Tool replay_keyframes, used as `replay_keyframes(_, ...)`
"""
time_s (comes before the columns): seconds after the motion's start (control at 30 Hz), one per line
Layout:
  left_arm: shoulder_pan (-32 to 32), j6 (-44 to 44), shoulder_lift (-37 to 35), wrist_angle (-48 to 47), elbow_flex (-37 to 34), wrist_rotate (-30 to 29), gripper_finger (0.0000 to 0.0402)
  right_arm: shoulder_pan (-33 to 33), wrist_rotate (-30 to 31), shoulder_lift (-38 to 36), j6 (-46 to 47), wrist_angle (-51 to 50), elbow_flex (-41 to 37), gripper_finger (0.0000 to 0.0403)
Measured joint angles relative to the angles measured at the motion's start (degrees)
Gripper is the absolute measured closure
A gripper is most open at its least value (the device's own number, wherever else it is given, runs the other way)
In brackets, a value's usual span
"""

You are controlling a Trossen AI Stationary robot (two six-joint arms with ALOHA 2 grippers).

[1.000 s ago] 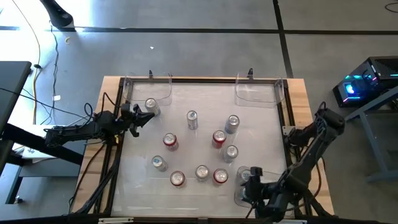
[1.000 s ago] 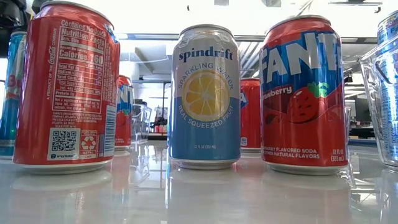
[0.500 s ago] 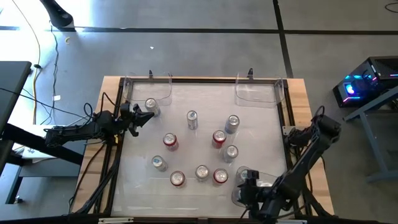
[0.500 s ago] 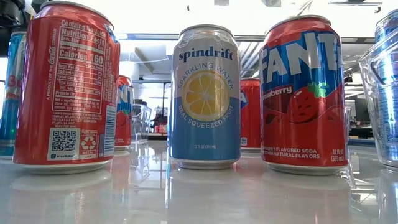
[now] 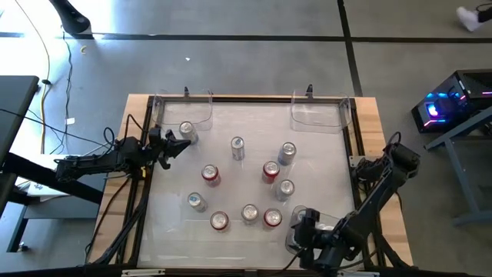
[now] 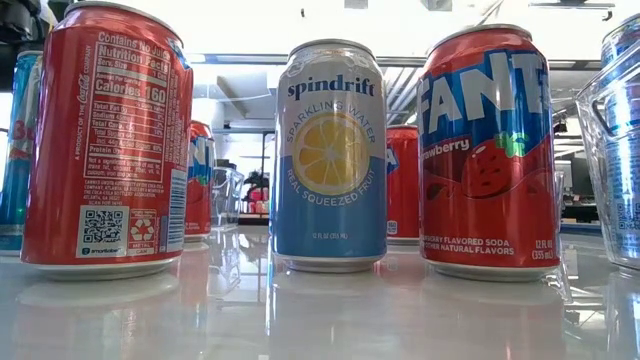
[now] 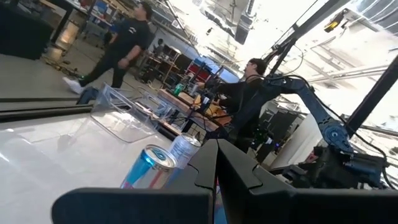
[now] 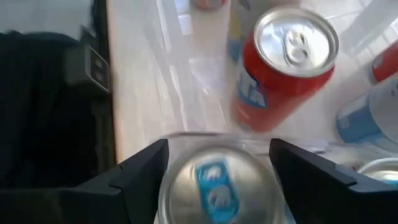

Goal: Sort soda cans
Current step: Put the blue soda can into the bottom transparent bin

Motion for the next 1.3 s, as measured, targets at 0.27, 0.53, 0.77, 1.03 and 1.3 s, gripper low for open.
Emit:
replay_keyframes(0.27, 0.0, 0.2, 0.0, 0.0, 0.0, 0.4, 0.0401, 0.1, 0.9, -0.1, 0.6, -9.6, 7.9, 0.0125)
replay_keyframes(0.53, 0.0, 0.3, 0.0, 0.0, 0.0, 0.4, 0.0401, -1.6, 12.8, -0.2, -11.1, -17.4, 19.0, 0.0124)
replay_keyframes(0.77, 0.0, 1.3, 0.0, -0.4, 0.0, 1.0, 0.0401, -13.2, 2.8, -0.2, -30.1, -14.5, 19.7, 0.0124)
replay_keyframes(1.03, 0.0, -0.1, 0.0, -0.5, 0.0, 2.6, 0.0401, -29.6, -15.3, -0.1, -55.7, 9.4, 9.9, 0.0124)
replay_keyframes(1.3, 0.0, -0.2, 0.0, -2.0, 0.0, 2.6, 0.0401, -48.4, -17.8, 0.2, -63.1, 20.6, 8.2, 0.0124)
